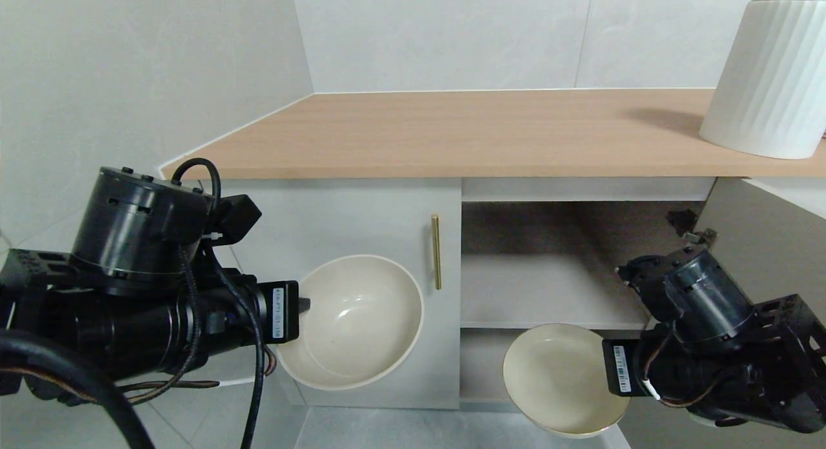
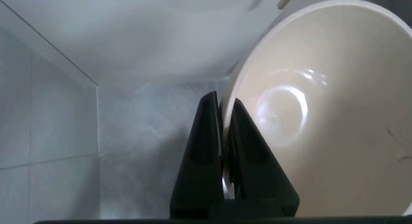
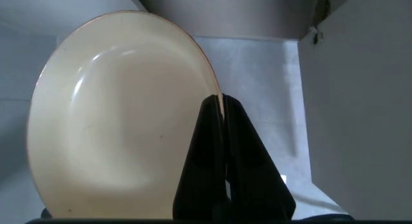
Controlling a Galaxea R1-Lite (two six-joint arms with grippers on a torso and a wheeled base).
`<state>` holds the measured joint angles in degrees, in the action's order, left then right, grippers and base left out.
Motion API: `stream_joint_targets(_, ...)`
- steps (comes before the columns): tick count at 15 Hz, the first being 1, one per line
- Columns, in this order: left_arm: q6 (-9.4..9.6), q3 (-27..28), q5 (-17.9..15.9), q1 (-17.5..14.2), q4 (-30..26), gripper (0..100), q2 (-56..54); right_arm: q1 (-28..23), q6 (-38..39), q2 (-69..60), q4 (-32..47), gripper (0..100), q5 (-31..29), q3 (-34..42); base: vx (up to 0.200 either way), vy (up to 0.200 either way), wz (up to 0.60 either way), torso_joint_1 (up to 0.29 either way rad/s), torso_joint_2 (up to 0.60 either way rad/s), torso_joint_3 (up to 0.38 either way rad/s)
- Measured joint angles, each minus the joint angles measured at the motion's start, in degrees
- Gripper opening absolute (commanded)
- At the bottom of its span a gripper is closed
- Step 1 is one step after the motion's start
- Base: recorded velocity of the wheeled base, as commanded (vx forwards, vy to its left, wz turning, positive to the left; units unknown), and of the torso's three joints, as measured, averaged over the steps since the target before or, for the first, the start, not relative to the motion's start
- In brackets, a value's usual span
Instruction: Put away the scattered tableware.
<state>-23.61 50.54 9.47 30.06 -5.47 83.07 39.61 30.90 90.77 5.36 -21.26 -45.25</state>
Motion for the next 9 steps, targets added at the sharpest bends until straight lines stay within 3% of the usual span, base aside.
stream_joint_targets(4,-0.22,-0.11,-0.01,-0.11,1.56,0,0.84,-2.88,-0.91,6.30,-0.88,0,3.32,-3.50,0.000,0.000,0.00,0.000,0.00,0.000)
stream_joint_targets(9,-0.44,-0.18,-0.04,-0.20,1.80,0,1.19,-11.17,-3.80,22.16,-12.89,0,3.36,-11.00,0.000,0.000,0.00,0.000,0.00,0.000)
